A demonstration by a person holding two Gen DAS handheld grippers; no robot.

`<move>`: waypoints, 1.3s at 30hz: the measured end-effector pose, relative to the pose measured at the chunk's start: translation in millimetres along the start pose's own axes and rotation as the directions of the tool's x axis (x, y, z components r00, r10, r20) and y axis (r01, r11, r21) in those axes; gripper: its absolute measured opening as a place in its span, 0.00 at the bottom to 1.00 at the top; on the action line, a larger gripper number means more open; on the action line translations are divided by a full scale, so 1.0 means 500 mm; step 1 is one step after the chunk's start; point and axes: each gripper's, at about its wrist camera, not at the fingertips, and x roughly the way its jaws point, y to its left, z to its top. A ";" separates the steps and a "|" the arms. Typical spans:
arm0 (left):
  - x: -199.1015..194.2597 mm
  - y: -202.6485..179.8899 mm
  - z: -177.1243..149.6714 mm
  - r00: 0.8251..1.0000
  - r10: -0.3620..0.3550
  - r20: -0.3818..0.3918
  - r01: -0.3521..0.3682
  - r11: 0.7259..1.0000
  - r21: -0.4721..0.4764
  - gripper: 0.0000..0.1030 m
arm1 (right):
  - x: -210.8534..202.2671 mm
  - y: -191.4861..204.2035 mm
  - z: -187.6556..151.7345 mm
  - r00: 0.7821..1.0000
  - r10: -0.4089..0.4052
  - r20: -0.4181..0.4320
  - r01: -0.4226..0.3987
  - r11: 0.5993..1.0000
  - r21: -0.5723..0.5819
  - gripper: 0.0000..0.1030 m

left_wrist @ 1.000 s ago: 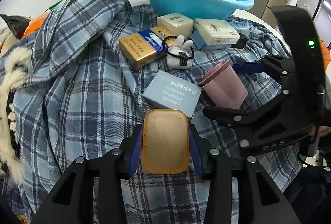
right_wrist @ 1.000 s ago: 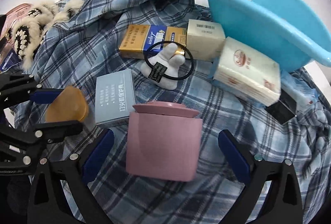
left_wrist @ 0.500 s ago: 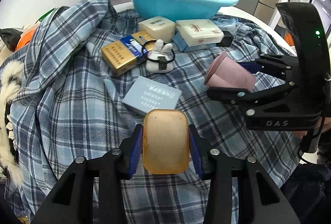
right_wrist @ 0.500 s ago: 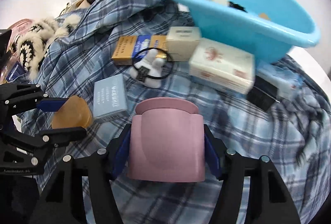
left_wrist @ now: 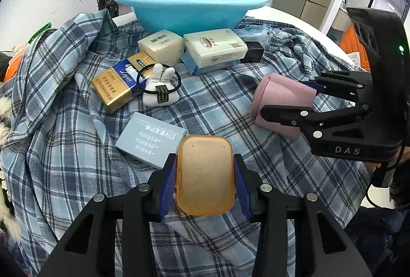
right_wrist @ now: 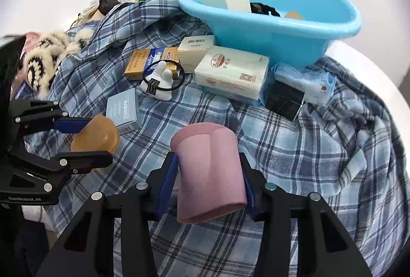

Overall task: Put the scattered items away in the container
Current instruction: 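Lift the pink cup with the right tool while the left tool holds the soap dish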

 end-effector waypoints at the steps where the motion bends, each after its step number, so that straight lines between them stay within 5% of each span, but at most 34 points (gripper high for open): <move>1: 0.000 0.001 -0.001 1.000 -0.001 0.000 0.001 1.000 -0.001 0.43 | -0.002 -0.001 0.000 1.000 -0.018 0.005 0.018 1.000 -0.008 0.44; 14: 0.003 0.006 -0.004 1.000 -0.010 -0.007 0.009 1.000 -0.011 0.43 | -0.071 -0.125 -0.043 0.977 -0.209 0.035 0.206 0.975 0.082 0.46; 18: 0.003 -0.009 0.001 1.000 -0.015 -0.004 0.015 1.000 0.007 0.43 | -0.074 -0.166 -0.070 0.989 -0.145 -0.007 0.144 0.975 0.170 0.49; 24: 0.004 -0.027 0.016 1.000 -0.023 0.007 0.023 1.000 0.021 0.43 | -0.069 -0.173 -0.080 0.996 -0.088 0.000 0.086 0.975 0.206 0.66; 29: 0.003 -0.036 0.017 0.999 -0.034 0.010 0.034 0.999 0.032 0.43 | -0.068 -0.148 -0.068 0.993 -0.120 0.017 0.117 0.983 0.142 0.66; 39: 0.006 -0.030 0.010 1.000 -0.031 0.004 0.031 0.999 0.024 0.43 | -0.037 -0.120 -0.069 1.000 -0.012 0.008 0.011 0.999 0.051 0.66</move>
